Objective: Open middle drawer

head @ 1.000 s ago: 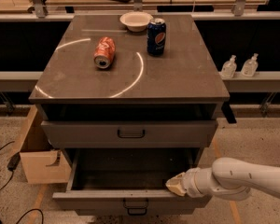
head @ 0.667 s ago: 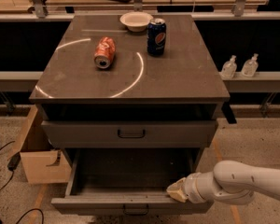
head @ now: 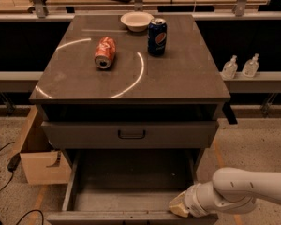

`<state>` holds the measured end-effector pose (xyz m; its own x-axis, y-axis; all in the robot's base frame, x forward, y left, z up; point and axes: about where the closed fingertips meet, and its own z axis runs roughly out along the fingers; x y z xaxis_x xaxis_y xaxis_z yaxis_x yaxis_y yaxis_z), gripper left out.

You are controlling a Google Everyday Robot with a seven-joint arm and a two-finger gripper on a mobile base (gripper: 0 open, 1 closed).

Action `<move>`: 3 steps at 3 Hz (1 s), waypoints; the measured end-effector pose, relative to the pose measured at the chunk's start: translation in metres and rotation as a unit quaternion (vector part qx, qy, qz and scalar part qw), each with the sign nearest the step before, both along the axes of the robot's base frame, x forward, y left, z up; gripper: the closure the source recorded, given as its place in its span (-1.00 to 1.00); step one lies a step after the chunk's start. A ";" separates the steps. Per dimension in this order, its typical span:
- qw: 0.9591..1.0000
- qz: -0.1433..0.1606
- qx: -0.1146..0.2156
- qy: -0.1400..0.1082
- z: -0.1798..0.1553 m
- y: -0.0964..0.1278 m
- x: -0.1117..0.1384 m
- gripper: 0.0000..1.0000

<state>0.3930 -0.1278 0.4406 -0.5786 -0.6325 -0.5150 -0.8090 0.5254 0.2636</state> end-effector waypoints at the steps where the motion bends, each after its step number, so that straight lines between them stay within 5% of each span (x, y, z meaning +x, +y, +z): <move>1: 1.000 -0.003 -0.011 0.023 -0.004 0.004 -0.022 1.00; 3: 0.998 -0.023 -0.036 0.046 0.001 0.005 -0.055 1.00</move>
Offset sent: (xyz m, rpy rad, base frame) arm -0.0698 0.0047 -0.0092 -0.0786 0.1337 -0.0572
